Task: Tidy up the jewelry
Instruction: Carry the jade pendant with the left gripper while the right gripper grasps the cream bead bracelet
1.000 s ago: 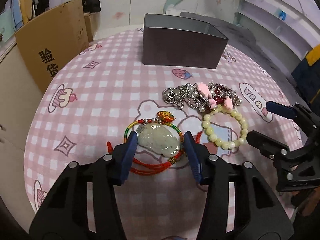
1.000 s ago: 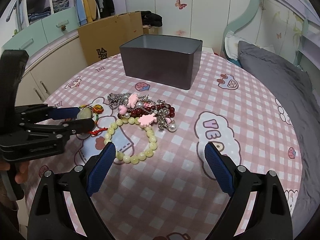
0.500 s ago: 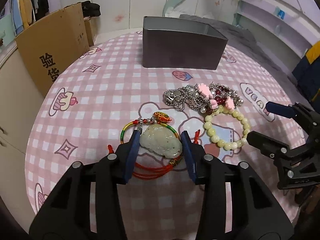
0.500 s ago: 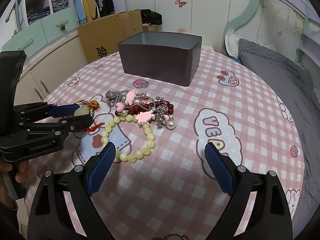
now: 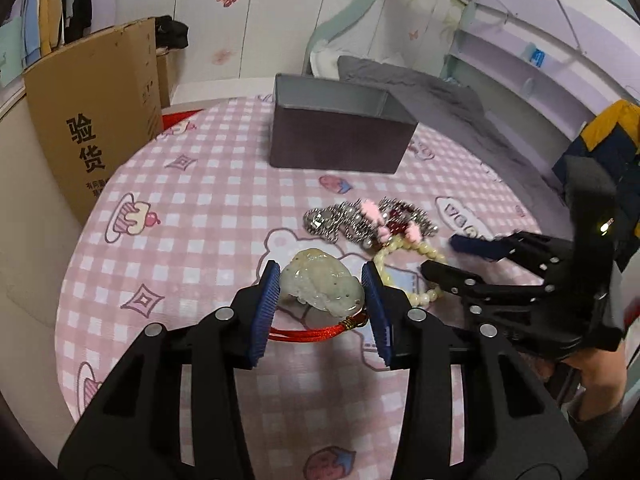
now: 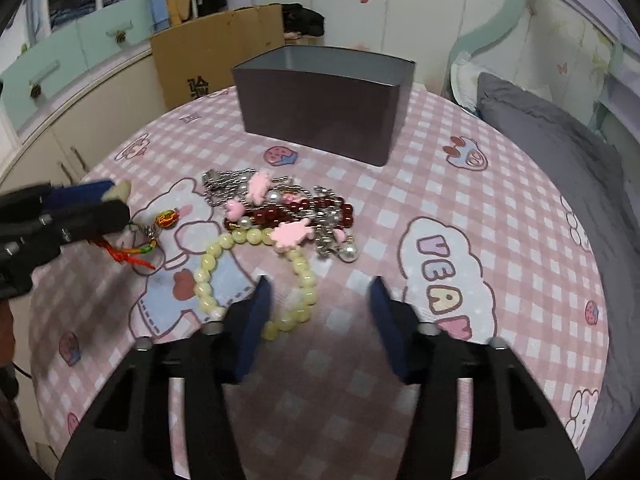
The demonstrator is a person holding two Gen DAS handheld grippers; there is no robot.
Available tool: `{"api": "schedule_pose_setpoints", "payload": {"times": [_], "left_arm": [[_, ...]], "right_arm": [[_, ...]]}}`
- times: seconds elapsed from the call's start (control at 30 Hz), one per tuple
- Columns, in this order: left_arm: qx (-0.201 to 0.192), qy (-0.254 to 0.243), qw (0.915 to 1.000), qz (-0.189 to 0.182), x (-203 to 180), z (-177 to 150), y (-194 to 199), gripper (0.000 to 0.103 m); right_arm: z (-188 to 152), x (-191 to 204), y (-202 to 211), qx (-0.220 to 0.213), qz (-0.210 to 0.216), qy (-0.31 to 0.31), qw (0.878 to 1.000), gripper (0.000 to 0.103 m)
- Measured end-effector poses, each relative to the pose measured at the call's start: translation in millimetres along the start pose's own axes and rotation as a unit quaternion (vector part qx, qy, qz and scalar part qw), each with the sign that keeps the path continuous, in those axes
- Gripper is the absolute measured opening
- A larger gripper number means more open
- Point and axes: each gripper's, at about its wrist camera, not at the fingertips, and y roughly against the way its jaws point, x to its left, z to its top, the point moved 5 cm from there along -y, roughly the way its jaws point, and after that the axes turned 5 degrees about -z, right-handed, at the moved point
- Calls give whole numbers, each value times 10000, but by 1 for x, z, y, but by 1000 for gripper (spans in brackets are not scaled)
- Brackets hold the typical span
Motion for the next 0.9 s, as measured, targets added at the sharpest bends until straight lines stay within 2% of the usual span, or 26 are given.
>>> {"api": "schedule_pose_setpoints", "payload": {"times": [0.03, 0.07, 0.13, 0.23, 0.53, 0.9], "left_arm": [[-41, 6, 10000, -28, 0, 1, 3, 41], [-71, 11, 9999, -73, 0, 3, 5, 41], [-149, 19, 9998, -157, -1, 7, 11, 41], [-261, 16, 9993, -282, -2, 13, 19, 41], [-487, -32, 9973, -554, -7, 30, 33, 41], [-663, -143, 9953, -695, -10, 56, 38, 41]], "right_arm": [[0, 2, 1, 0, 55, 40, 10000, 17], [-1, 3, 2, 13, 63, 78, 9999, 12], [-2, 3, 5, 29, 77, 98, 9999, 8], [-1, 2, 19, -106, 177, 38, 9998, 8], [23, 0, 69, -752, 120, 107, 9970, 8], [55, -4, 88, -1118, 256, 180, 9932, 8]]}}
